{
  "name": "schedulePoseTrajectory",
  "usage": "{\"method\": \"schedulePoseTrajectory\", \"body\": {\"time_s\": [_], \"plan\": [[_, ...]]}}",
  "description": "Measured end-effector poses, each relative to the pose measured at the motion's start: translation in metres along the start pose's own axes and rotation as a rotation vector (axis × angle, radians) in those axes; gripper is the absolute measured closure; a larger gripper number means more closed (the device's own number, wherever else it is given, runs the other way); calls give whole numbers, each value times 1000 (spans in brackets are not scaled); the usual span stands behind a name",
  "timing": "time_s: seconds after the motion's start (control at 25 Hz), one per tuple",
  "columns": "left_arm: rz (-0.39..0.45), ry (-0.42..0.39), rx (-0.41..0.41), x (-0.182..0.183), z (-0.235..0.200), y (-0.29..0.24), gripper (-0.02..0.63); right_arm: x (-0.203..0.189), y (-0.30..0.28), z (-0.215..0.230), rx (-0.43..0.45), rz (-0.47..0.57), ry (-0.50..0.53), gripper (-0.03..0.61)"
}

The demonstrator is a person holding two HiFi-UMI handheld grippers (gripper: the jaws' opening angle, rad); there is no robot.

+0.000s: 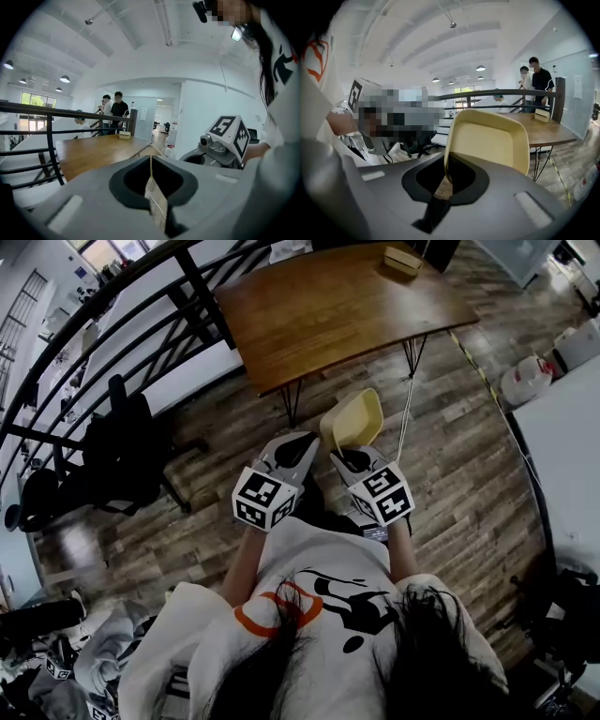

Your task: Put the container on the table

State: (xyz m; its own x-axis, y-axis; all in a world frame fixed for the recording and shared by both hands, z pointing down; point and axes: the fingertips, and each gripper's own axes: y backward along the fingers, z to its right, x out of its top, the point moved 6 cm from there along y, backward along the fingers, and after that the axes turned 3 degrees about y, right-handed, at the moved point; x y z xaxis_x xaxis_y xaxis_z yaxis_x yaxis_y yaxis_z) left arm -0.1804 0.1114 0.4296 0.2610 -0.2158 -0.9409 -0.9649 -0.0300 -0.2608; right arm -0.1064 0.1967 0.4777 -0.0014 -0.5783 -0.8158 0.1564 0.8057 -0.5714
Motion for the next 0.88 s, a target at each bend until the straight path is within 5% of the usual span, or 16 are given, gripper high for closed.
{"method": "schedulePoseTrajectory", "body": {"time_s": [0.48, 0.88], "plan": [[-8, 19, -14, 15, -59, -53, 614, 16, -41, 58, 9, -39, -11, 543], [-2, 0, -8, 67, -159, -108, 614, 81, -106, 135, 12, -67, -4, 543]]}}
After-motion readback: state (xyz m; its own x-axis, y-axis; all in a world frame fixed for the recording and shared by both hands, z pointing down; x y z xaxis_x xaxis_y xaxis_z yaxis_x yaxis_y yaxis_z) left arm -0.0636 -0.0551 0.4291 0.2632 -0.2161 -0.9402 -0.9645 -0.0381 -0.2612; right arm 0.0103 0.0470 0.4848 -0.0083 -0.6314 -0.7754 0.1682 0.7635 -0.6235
